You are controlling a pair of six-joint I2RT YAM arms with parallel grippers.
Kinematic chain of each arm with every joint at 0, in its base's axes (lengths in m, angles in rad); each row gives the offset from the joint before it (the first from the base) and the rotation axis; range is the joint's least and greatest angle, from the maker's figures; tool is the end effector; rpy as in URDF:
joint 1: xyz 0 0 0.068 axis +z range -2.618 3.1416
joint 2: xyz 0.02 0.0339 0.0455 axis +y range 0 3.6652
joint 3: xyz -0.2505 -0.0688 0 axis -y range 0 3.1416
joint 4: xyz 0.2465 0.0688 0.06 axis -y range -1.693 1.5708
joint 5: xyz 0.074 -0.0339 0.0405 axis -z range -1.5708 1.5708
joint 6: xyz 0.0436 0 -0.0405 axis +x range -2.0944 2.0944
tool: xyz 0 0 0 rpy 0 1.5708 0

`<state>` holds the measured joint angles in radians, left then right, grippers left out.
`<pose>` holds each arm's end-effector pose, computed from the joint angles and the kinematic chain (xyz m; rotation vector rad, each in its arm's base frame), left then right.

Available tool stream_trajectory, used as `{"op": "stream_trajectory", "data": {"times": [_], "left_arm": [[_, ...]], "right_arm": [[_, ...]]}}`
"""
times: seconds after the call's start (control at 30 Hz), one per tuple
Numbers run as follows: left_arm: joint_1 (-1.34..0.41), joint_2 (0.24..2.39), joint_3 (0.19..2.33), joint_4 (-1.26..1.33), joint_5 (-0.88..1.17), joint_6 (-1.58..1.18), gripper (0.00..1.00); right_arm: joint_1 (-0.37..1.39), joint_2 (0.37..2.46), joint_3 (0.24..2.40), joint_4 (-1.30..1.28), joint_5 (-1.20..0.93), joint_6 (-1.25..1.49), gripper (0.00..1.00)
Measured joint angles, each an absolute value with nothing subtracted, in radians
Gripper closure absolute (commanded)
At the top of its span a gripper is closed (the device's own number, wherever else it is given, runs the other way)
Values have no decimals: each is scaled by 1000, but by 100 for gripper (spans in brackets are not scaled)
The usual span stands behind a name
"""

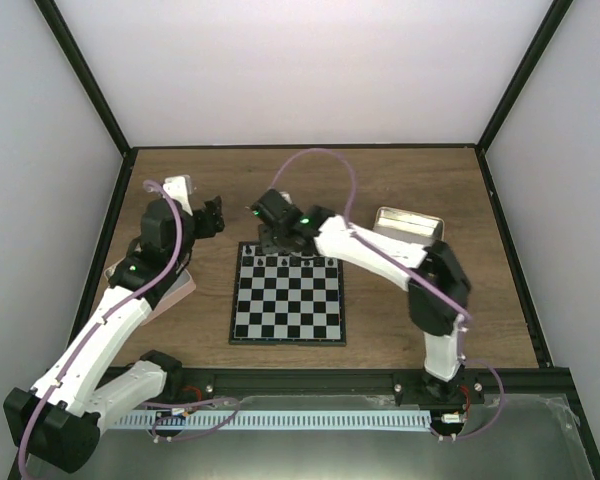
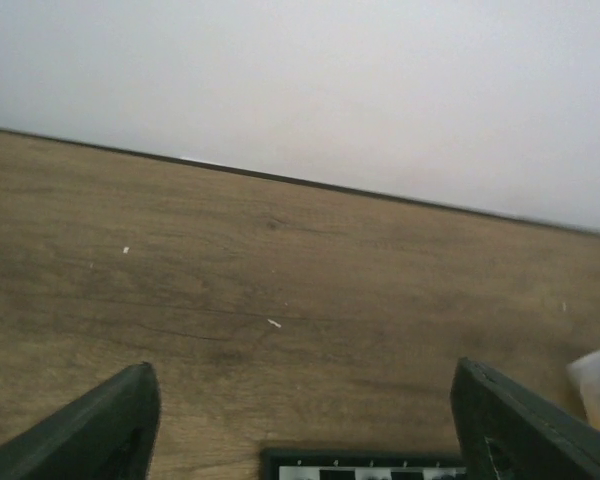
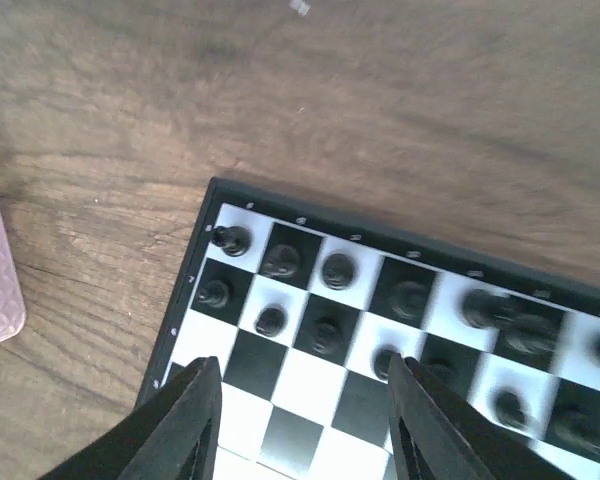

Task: Set up the chess pieces on the board
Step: Place the chess piece on the chessboard, then reset both arms

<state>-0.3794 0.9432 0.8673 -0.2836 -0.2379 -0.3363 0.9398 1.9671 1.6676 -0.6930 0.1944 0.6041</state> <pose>0.2195 -0.0764 0.3165 -0.1176 1.9242 -0.2509 0.2627 0.3453 0.2314 -0.3563 2.5495 0.3542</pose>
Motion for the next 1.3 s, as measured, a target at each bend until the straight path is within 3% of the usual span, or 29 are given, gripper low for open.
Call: {"op": "stream_trajectory", "data": {"times": [0.07, 0.3, 0.5, 0.93, 1.3], "left_arm": [[-378, 943, 870, -284, -176, -334, 0], [-377, 903, 883, -313, -41, -334, 0], [-377, 800, 928, -400, -29, -333, 0], [-377, 474, 1071, -490, -188, -306, 0], [-377, 389, 1096, -586, -258, -296, 0]], "right_arm": [[920, 1851, 1589, -676, 202, 603, 48], [792, 1421, 1280, -663, 262, 596, 24], [788, 1105, 1082, -679, 385, 547, 0], [789, 531, 1036, -648, 717, 409, 0], [789, 405, 1015, -643, 845, 389, 0]]}}
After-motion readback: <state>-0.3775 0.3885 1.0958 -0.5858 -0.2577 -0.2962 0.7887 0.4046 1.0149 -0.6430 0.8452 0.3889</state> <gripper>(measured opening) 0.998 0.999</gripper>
